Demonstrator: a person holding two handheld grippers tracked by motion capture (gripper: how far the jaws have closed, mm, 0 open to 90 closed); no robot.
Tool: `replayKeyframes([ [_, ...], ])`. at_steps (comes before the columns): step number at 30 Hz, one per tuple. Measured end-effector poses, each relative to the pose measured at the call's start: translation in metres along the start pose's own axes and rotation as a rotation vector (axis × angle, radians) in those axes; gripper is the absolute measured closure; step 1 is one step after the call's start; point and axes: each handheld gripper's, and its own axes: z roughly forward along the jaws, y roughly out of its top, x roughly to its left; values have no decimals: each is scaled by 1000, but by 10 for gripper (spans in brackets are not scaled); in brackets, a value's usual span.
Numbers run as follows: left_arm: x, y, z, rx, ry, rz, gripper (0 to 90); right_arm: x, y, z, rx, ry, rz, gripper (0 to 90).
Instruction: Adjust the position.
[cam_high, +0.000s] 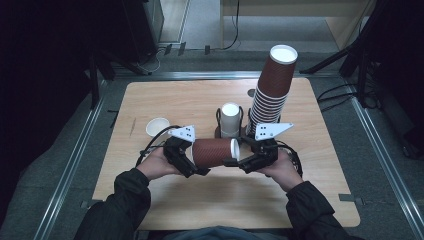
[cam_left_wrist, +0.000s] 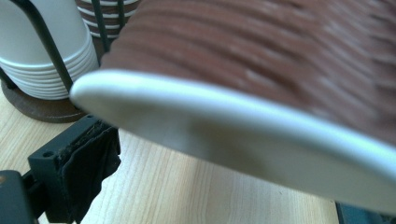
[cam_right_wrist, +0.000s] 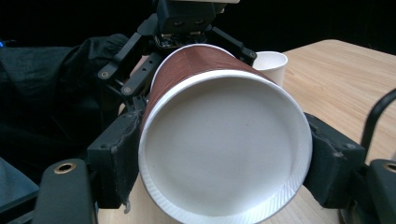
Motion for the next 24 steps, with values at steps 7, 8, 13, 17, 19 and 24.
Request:
replayKeyframes([
  [7, -3, 2, -1, -17, 10, 14, 24, 1, -2, 6, -10, 13, 8, 231],
  [8, -2, 2, -2, -21, 4, 11, 33, 1, -2, 6, -14, 15, 9, 231],
  [13, -1, 2, -1, 3, -11, 8, 59, 1, -2, 5, -8, 19, 16, 233],
  [17, 0, 2, -1, 13, -17, -3, 67, 0, -2, 6, 0, 14, 14, 232],
  [19, 0, 3, -1, 14, -14, -4, 67, 0, -2, 6, 3, 18, 17, 230],
  [24, 2, 1, -8, 14, 2, -4, 67, -1, -2, 3, 38, 12, 17, 196],
])
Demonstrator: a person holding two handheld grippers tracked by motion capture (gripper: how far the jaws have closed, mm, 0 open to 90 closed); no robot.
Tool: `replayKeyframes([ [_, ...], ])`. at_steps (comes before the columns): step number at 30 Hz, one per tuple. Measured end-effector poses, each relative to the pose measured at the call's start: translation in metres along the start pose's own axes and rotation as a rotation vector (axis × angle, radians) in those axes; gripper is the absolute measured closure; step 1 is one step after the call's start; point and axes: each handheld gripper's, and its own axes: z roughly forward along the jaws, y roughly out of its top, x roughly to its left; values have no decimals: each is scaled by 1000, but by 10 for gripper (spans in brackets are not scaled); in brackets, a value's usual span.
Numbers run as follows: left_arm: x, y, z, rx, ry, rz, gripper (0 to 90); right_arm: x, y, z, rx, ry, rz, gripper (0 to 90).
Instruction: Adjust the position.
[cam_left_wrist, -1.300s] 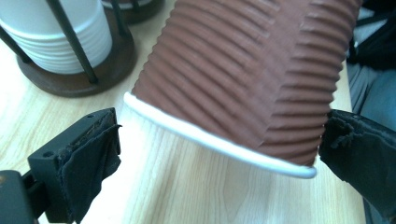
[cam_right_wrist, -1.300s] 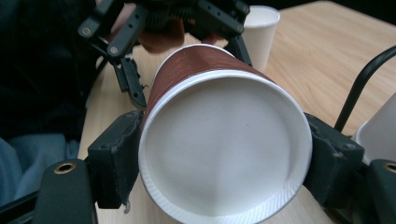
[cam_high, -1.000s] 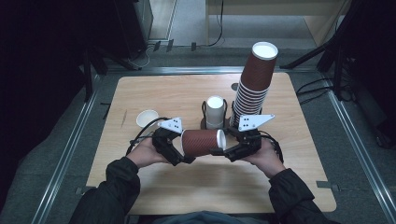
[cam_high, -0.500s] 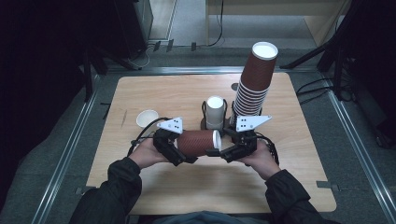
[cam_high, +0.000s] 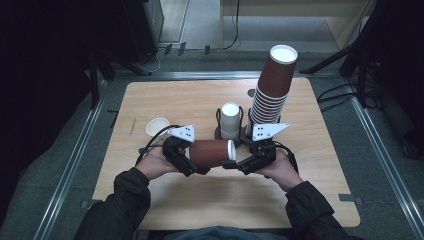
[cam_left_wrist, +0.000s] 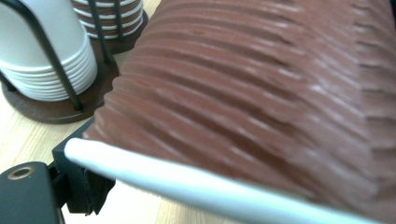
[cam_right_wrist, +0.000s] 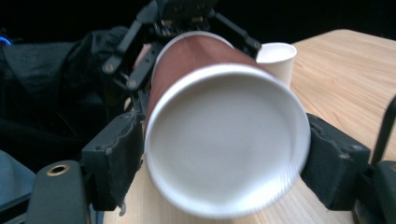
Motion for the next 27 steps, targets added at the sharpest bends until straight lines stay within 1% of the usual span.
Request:
replayKeyframes([
  [1, 1, -1, -3, -3, 4, -8, 67, 0, 0, 0, 10, -5, -4, 193],
  [5, 3, -1, -11, -1, 26, -5, 67, -1, -2, -2, 85, -46, -29, 191],
  [9, 2, 0, -16, 42, 58, 13, 66, -2, -5, 0, 138, -72, -39, 191],
  [10, 2, 1, -16, 54, 73, 21, 66, -2, -5, 1, 153, -79, -40, 192],
  [13, 2, 4, -18, 92, 99, 41, 66, -2, -8, 5, 202, -95, -56, 193],
  [17, 3, 6, -17, 149, 117, 40, 66, -2, -12, 10, 272, -117, -81, 197],
  [18, 3, 6, -16, 163, 124, 45, 66, -1, -13, 11, 287, -125, -77, 197],
  [19, 3, 6, -14, 176, 124, 45, 66, -2, -13, 12, 297, -131, -80, 197],
  [20, 3, 6, -13, 195, 130, 56, 66, -2, -14, 12, 306, -135, -80, 198],
  [27, 2, 8, -5, 265, 146, 73, 66, -2, -16, 14, 345, -154, -85, 199],
])
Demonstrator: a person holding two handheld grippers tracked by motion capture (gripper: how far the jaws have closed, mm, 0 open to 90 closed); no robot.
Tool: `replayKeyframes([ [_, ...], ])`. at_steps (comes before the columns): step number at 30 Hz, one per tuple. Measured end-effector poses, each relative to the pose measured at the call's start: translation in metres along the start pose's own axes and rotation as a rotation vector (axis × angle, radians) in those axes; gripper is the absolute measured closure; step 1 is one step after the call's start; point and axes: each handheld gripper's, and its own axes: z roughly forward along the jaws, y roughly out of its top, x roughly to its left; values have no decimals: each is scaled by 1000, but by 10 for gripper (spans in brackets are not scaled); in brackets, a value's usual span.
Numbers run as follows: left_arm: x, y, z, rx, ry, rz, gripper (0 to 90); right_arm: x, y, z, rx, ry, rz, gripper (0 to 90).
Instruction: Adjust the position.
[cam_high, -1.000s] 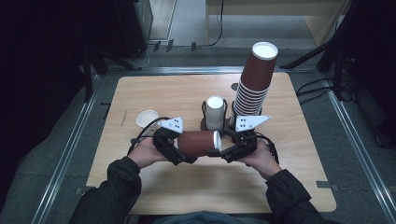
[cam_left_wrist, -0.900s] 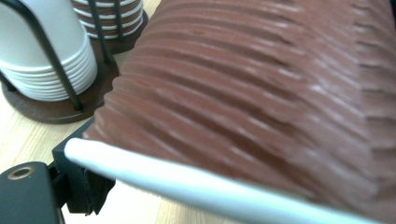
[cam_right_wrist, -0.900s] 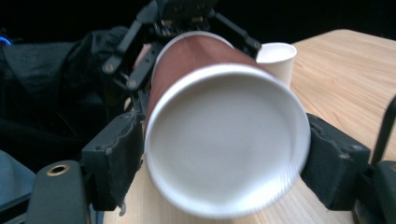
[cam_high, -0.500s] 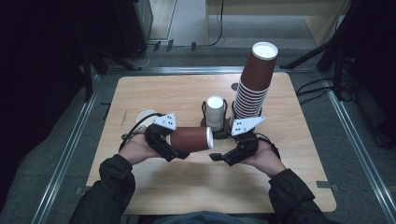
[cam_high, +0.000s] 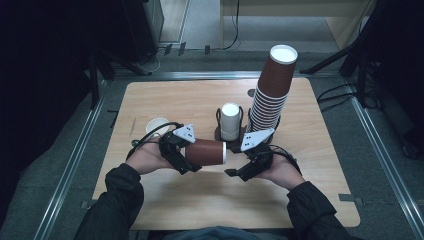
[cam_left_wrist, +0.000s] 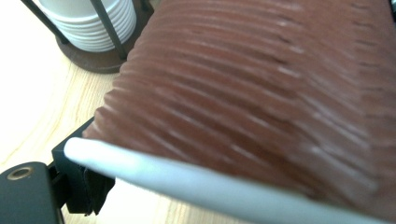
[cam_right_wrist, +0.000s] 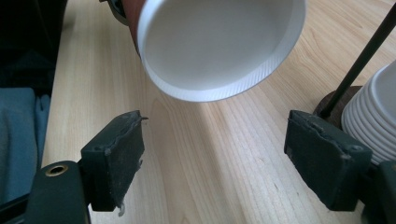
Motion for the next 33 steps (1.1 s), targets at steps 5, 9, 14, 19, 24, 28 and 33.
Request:
replayKeyframes([
  [5, -2, 3, 7, 41, 4, 9, 66, 0, -1, 3, 25, -10, -19, 199],
  [9, -3, 5, 13, 88, 12, 19, 66, 2, 0, 5, 39, -10, -27, 199],
  [14, -6, 7, 23, 121, -9, 28, 65, 3, 1, 6, 30, -7, -49, 196],
  [19, -10, 10, 30, 140, -23, 41, 65, 6, 5, 7, 22, 4, -61, 180],
  [24, -11, 13, 33, 147, -32, 46, 65, 9, 8, 14, 29, 10, -90, 175],
  [28, -13, 15, 34, 148, -39, 44, 64, 11, 11, 20, 46, 13, -112, 176],
  [33, -15, 17, 37, 159, -43, 50, 64, 13, 13, 26, 60, 13, -124, 174],
])
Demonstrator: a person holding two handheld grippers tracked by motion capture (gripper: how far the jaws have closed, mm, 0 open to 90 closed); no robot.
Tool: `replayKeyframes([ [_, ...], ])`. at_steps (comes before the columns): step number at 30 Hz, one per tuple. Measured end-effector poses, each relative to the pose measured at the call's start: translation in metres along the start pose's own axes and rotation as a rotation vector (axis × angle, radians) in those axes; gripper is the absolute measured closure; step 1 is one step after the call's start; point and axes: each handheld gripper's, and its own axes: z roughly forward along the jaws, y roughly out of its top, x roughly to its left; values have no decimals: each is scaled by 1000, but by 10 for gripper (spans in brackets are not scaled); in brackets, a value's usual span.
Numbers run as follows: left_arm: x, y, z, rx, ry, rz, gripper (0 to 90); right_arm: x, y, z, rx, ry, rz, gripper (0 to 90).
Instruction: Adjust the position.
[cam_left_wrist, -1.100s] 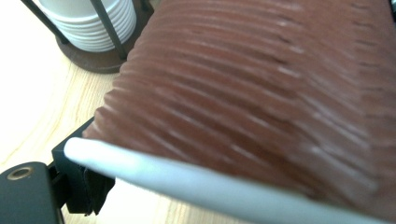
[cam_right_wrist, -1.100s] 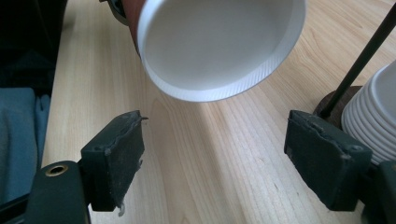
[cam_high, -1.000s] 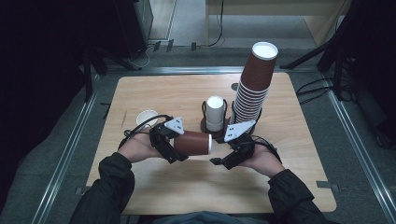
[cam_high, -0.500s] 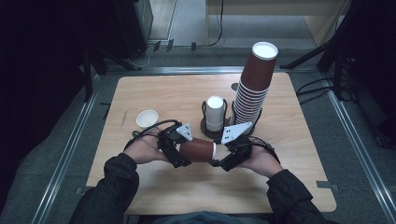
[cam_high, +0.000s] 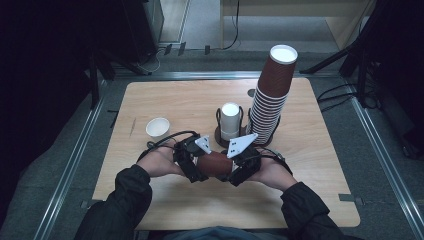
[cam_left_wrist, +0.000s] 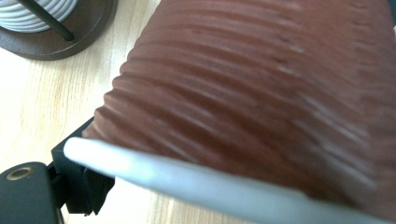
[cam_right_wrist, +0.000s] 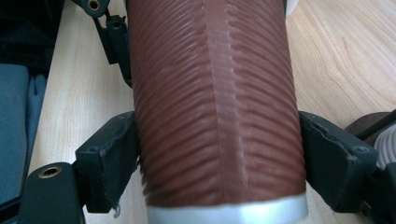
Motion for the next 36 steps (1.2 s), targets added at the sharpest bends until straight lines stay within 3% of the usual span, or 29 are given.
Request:
replayKeyframes([
  [13, -1, 1, 1, 4, -13, 0, 64, 3, 3, 7, 21, -2, -29, 203],
  [17, -1, -1, -3, -40, -3, 7, 46, 3, 3, 5, 4, -3, -37, 202],
  [19, -1, -2, -4, -55, 3, -2, 0, 3, 3, 3, -3, -4, -34, 201],
  [22, 2, -4, -8, -96, 6, -27, 0, 1, 2, 1, -10, -10, -28, 200],
  [36, 5, -14, -24, -239, -11, -56, 0, -6, -4, -17, -158, 10, 31, 198],
])
